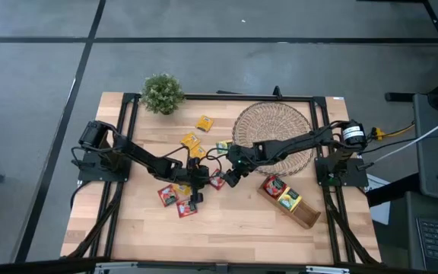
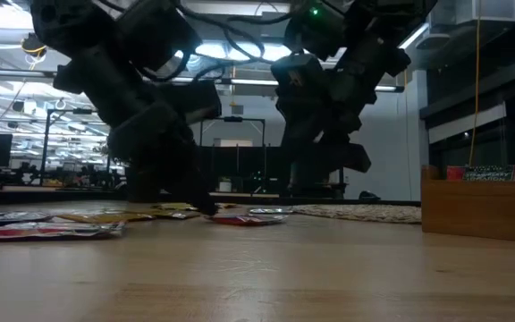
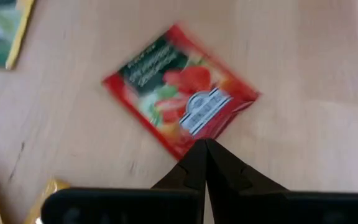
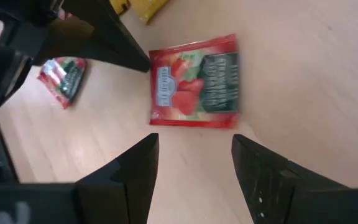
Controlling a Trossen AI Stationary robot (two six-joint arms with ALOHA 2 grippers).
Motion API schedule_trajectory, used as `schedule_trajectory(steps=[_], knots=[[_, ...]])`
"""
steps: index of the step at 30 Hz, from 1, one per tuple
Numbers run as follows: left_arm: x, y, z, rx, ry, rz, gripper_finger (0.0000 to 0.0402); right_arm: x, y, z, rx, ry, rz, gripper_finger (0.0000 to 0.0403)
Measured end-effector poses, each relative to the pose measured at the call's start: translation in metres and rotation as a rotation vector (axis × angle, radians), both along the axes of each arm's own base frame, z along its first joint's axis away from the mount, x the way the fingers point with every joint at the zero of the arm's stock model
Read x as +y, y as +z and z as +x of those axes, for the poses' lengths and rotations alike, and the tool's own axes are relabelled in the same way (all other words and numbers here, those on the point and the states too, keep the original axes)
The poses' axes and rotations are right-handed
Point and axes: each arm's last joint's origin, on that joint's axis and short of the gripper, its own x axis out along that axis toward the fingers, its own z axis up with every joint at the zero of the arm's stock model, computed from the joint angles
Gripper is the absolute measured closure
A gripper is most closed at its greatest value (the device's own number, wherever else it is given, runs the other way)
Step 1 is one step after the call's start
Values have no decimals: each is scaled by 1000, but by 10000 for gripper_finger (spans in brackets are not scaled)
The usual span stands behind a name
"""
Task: Pick & Place Tea
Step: Put the top right red tea bag into the left slot of the wooden organizer
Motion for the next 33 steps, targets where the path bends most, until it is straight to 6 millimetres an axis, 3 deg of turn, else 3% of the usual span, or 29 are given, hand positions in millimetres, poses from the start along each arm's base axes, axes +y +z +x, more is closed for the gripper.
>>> schedule_trajectory(steps=[7, 17, 22, 30, 33], knots=[[4, -16, 4, 32, 31, -25, 399, 0, -10, 2, 28, -4, -6, 199], [4, -18, 5, 30, 28, -26, 399, 0, -21, 6, 24, 21, -24, 209], [4, -18, 5, 32, 19, -20, 398, 1, -19, 8, -6, 47, -21, 263], [4, -18, 5, 32, 17, -20, 398, 1, -18, 9, -25, 78, -33, 387], [4, -18, 4, 31, 10, -17, 391, 1, -18, 9, -27, 86, -37, 394]])
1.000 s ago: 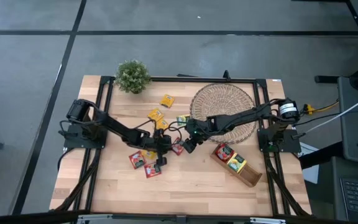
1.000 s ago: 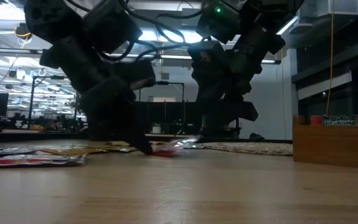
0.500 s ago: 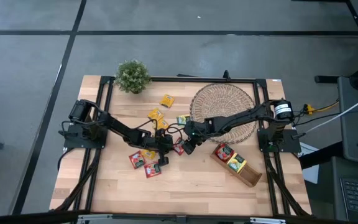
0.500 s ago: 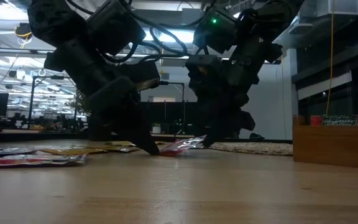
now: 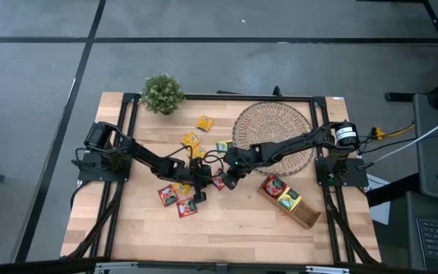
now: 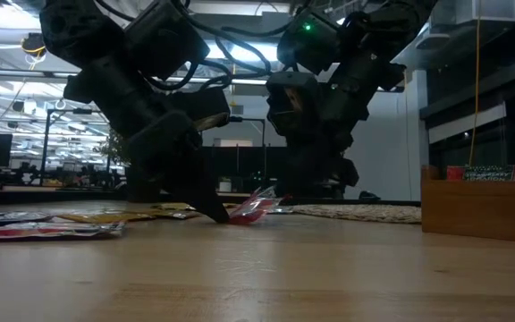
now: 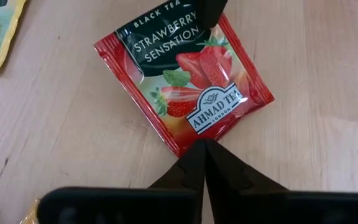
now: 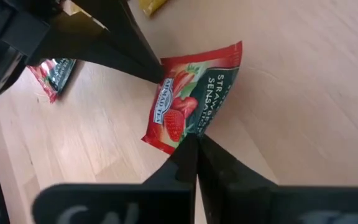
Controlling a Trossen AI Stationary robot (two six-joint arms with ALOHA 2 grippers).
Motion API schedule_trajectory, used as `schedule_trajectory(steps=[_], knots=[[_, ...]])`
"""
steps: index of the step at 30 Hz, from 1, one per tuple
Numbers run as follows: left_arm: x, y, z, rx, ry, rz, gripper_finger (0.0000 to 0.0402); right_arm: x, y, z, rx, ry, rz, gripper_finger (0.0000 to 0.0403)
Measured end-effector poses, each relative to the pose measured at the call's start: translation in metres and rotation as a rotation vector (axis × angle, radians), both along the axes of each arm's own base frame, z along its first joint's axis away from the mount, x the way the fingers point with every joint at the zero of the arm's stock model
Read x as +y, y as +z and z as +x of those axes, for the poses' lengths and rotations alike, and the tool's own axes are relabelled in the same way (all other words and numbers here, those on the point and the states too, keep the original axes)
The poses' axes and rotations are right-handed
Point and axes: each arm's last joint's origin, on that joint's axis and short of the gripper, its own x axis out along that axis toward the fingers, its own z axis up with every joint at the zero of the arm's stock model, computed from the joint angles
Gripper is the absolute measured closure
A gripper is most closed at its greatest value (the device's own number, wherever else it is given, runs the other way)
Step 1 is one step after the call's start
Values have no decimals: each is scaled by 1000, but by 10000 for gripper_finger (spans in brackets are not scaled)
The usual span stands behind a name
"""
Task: Pick & Place Tea
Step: Put the top right red tea bag into the left slot of the wooden organizer
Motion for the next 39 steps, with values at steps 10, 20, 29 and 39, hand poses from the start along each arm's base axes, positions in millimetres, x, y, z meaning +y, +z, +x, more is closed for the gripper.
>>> schedule_trajectory(steps=[10, 20, 29, 39], knots=[[0, 27, -15, 40, -92, 1, 371, 6, 19, 5, 5, 54, 37, 395], [7, 55, -41, -16, -62, 63, 370, 37, 85, -1, 254, 177, -3, 397], [11, 58, -52, -75, -35, 80, 375, 79, 138, -26, 464, 191, -6, 398], [9, 61, -48, -136, -59, 76, 371, 113, 137, -61, 620, 19, -238, 400]])
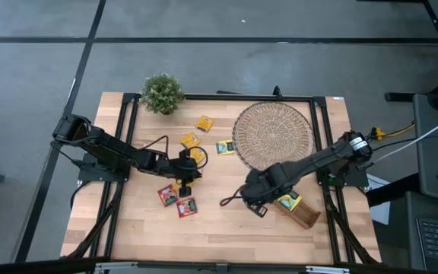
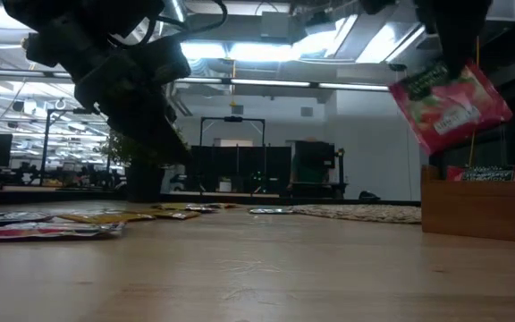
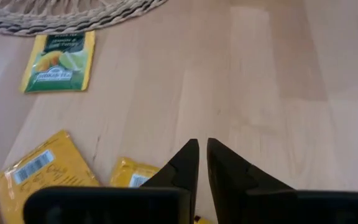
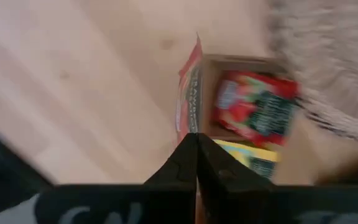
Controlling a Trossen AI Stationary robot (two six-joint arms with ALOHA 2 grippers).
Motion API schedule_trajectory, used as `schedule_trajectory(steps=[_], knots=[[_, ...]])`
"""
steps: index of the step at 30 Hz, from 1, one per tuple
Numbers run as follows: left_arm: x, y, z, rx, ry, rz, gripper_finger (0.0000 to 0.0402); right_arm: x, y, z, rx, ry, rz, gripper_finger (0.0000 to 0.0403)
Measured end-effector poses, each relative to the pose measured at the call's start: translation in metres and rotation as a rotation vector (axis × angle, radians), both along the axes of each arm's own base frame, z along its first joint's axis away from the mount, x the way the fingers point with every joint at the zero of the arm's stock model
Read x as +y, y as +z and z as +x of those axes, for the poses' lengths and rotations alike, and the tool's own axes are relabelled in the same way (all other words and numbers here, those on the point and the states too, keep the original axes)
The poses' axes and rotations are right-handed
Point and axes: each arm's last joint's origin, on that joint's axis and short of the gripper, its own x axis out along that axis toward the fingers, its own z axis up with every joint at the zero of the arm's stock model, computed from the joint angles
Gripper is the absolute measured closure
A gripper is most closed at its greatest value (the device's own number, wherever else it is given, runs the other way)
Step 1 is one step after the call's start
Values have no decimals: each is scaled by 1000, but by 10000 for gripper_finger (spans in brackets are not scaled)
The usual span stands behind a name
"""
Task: Pick & Place Tea
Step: Put the top right red tea bag into the left slot of the wooden organizer, then put the bottom red tea bag into the left slot of the wooden organizer
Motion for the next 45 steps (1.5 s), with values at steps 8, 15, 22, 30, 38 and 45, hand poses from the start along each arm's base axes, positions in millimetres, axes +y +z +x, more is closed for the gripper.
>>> schedule_trajectory(steps=[8, 15, 22, 30, 38, 45], knots=[[0, 1, 1, -14, -7, -7, 370, -5, -12, -39, -5, -170, -95, 400], [0, 1, 1, -17, -4, -6, 375, -12, -37, -53, -125, -251, -108, 398], [0, 3, 2, -34, 2, -3, 371, -16, -52, -59, -118, -298, -153, 396], [0, 3, 3, -36, 4, -3, 371, -16, -56, -60, -118, -327, -154, 394], [0, 3, 3, -38, 7, 0, 373, -17, -56, -60, -130, -353, -164, 370], [0, 3, 2, -33, 7, 1, 372, -18, -56, -59, -126, -358, -168, 299]])
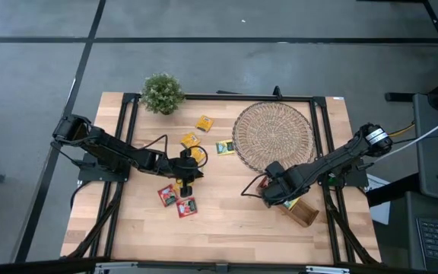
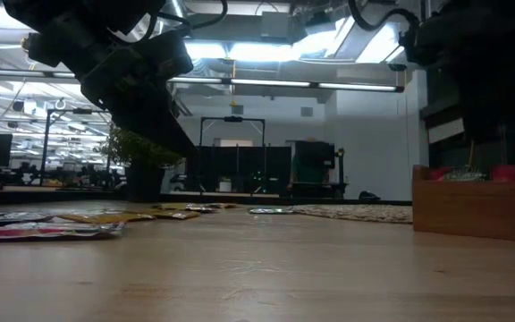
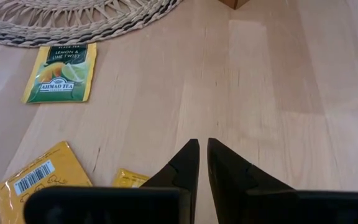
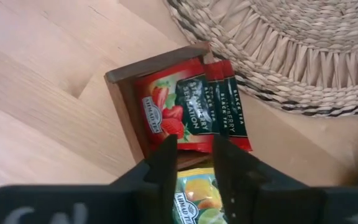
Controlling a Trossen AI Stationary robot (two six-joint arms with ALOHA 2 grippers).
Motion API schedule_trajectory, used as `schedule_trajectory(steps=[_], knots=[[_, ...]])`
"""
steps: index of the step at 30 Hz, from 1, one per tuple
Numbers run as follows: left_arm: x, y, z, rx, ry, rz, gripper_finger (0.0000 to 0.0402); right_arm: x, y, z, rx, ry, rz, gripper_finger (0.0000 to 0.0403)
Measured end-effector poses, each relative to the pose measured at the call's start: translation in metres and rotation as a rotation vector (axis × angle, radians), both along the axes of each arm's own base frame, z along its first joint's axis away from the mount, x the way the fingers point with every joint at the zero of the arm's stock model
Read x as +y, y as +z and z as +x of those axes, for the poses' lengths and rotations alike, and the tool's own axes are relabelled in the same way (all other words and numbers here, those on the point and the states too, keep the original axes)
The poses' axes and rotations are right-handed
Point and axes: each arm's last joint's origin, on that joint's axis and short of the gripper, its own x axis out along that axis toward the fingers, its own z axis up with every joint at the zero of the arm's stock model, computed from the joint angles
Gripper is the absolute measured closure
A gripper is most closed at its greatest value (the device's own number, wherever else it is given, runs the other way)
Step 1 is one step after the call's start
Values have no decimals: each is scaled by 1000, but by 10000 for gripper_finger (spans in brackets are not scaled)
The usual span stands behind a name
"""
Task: Pick & Place Tea
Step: Put the bottom red tea bag into the left slot of the wooden organizer
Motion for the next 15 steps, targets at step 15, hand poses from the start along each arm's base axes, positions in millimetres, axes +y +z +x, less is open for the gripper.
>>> schedule_trajectory(steps=[15], knots=[[-1, -5, -23, 230, -64, -37, 381, -12, 18, 51, -399, 140, 3, 267]])
